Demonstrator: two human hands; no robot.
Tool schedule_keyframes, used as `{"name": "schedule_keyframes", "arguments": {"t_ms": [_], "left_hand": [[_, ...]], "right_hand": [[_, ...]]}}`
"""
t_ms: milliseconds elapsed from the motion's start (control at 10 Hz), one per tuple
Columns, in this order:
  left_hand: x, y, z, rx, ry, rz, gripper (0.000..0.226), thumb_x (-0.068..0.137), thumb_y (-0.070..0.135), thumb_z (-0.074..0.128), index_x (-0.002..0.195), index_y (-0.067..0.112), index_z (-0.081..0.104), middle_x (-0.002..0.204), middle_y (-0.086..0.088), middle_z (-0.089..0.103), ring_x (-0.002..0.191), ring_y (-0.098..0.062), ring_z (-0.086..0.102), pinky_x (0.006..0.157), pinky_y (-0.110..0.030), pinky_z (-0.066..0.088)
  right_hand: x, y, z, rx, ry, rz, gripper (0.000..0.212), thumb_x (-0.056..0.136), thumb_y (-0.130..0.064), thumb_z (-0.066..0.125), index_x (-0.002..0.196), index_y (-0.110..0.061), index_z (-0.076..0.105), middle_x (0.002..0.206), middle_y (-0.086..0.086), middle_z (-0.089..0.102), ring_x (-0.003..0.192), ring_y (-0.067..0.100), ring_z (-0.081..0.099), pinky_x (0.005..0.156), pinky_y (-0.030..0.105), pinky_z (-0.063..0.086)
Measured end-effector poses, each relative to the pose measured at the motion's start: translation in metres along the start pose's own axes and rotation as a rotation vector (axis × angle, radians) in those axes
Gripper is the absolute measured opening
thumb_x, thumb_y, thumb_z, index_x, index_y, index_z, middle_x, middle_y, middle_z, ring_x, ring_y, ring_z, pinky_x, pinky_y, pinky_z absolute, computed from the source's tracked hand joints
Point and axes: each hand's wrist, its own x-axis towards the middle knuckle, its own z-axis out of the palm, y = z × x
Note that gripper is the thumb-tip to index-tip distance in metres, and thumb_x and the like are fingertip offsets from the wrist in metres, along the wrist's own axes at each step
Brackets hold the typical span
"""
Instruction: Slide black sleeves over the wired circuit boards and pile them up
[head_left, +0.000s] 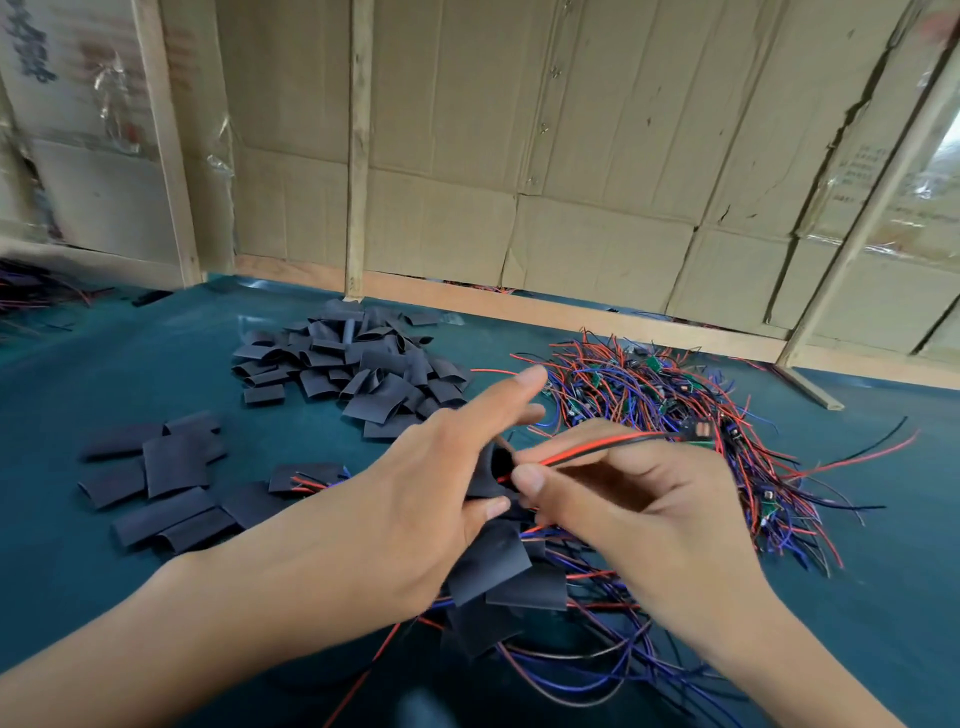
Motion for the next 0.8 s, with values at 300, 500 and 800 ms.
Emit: {"name": "schedule_keyframes", "arguments": {"t_ms": [300, 500, 800], "left_hand": [[0.002, -0.026, -0.002, -0.090, 0.200, 0.017, 0.044, 0.090, 0.014, 0.068, 0.127, 0.037, 0.063, 0.120, 0.018, 0.068, 0.113, -0.001, 0.063, 0.096, -0.022, 0.049], [0.005, -0.033, -0.007, -0.604, 0.261, -0.288, 0.030, 0.058, 0.029, 0.081, 0.083, 0.012, 0.078, 0.072, -0.009, 0.071, 0.066, -0.019, 0.069, 0.060, -0.029, 0.059], [0.003, -0.029, -0.005, -0.739, 0.251, -0.356, 0.033, 0.056, 0.027, 0.081, 0.085, 0.011, 0.079, 0.076, -0.006, 0.070, 0.073, -0.017, 0.069, 0.059, -0.023, 0.054]], "right_hand": [[0.003, 0.001, 0.005, 0.049, 0.030, 0.032, 0.032, 0.095, -0.025, 0.064, 0.072, -0.006, 0.076, 0.087, 0.000, 0.072, 0.080, 0.021, 0.071, 0.074, 0.045, 0.057], [0.010, 0.004, -0.002, 0.309, 0.137, 0.102, 0.019, 0.087, -0.020, 0.073, 0.076, -0.006, 0.080, 0.082, 0.007, 0.070, 0.067, 0.025, 0.068, 0.074, 0.036, 0.055], [0.006, 0.001, 0.002, 0.320, 0.168, 0.135, 0.018, 0.079, -0.024, 0.079, 0.081, -0.006, 0.081, 0.090, 0.009, 0.074, 0.072, 0.033, 0.072, 0.069, 0.036, 0.056]]}}
